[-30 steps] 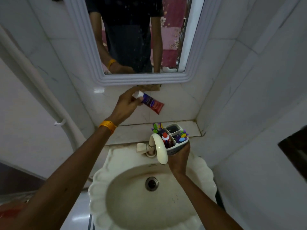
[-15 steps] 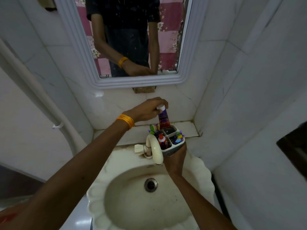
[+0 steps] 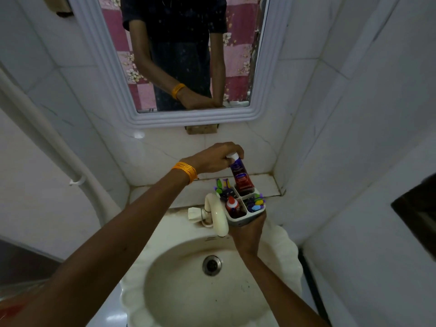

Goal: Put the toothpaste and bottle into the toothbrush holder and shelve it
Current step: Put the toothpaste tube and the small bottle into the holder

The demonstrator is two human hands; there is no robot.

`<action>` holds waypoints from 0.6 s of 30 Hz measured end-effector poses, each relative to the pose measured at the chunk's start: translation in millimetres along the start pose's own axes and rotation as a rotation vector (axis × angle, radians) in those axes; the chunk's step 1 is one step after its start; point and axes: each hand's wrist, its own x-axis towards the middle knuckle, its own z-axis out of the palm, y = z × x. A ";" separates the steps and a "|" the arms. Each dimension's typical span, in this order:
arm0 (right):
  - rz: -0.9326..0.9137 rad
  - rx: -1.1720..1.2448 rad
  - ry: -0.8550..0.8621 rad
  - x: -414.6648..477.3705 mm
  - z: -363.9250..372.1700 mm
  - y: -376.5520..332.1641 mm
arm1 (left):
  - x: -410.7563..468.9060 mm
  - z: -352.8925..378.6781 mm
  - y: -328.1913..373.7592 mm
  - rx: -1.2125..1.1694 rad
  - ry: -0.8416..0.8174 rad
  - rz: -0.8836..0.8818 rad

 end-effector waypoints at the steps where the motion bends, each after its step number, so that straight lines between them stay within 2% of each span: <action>1: -0.001 0.002 -0.007 -0.2 -1.6 0.4 | 1.3 0.8 -0.7 0.012 -0.017 -0.001; 5: -0.033 0.003 -0.042 -3.7 -1.7 -4.6 | 3.5 8.0 -3.6 0.034 -0.082 -0.012; 11: -0.042 0.020 -0.001 -6.0 3.0 -8.9 | 5.3 44.6 -4.6 0.104 -0.136 -0.027; 18: -0.015 0.013 -0.006 -5.9 0.9 -9.0 | 14.4 71.5 -1.2 0.135 -0.113 -0.038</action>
